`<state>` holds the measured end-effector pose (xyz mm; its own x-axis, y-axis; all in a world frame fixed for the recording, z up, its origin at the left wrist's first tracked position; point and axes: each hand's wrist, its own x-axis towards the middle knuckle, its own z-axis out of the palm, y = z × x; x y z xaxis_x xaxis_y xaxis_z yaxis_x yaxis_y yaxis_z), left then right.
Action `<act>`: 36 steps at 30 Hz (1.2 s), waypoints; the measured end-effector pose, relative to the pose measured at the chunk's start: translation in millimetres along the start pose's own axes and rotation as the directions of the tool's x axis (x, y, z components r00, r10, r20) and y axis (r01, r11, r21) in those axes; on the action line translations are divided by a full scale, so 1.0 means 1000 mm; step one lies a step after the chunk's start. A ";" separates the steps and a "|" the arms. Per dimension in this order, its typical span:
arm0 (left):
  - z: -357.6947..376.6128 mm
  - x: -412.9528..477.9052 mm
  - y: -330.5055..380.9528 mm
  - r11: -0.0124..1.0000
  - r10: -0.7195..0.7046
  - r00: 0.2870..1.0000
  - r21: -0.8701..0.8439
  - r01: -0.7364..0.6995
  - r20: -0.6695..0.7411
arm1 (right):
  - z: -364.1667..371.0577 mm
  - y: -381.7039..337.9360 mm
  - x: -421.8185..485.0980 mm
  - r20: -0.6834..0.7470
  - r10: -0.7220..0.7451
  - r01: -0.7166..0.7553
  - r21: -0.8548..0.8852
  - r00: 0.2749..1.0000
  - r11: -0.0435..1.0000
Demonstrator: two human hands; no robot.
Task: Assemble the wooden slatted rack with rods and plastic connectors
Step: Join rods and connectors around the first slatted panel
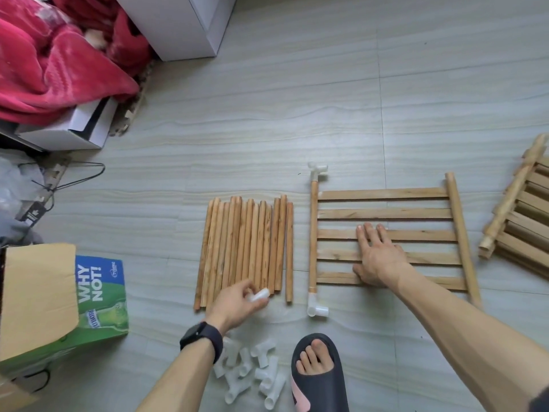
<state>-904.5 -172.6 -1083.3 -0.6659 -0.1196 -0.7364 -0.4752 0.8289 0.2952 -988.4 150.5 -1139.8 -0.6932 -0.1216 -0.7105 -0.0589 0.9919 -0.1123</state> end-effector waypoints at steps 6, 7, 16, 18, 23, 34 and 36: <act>-0.032 0.022 0.115 0.843 0.188 0.982 -0.516 -0.152 0.017 | -0.031 0.009 0.003 0.083 -0.072 0.070 0.025 0.994 0.997; -0.031 0.026 0.134 0.822 0.207 0.978 -0.543 -0.171 0.006 | -0.041 0.011 0.000 0.084 -0.091 0.079 0.130 0.992 0.988; 0.020 0.064 0.252 0.740 0.332 0.943 -0.620 -0.260 0.002 | -0.093 0.039 -0.026 -0.028 -0.062 0.032 0.997 0.998 0.074; 0.033 0.071 0.263 0.729 0.371 0.929 -0.622 -0.286 0.008 | -0.088 0.047 -0.019 -0.048 0.002 0.048 0.997 0.999 -0.053; 0.019 0.116 0.247 0.795 0.021 0.898 -0.538 -0.281 -0.439 | -0.071 0.072 -0.005 -0.024 0.178 0.030 0.999 0.984 -0.033; -0.011 0.206 0.237 0.700 0.002 0.989 -0.705 -0.109 -0.150 | -0.087 0.188 0.012 -0.093 0.489 0.091 0.995 0.867 0.027; -0.009 0.209 0.238 0.737 0.020 0.982 -0.661 -0.143 -0.190 | -0.097 0.199 0.016 -0.072 0.495 0.097 0.995 0.866 -0.023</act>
<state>-1162.3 -5.0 -1161.7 -0.7724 -0.2040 -0.6014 -0.6350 0.2668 0.7250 -1080.8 348.9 -1106.3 -0.6812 0.3887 -0.6204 0.6492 -0.0708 -0.7573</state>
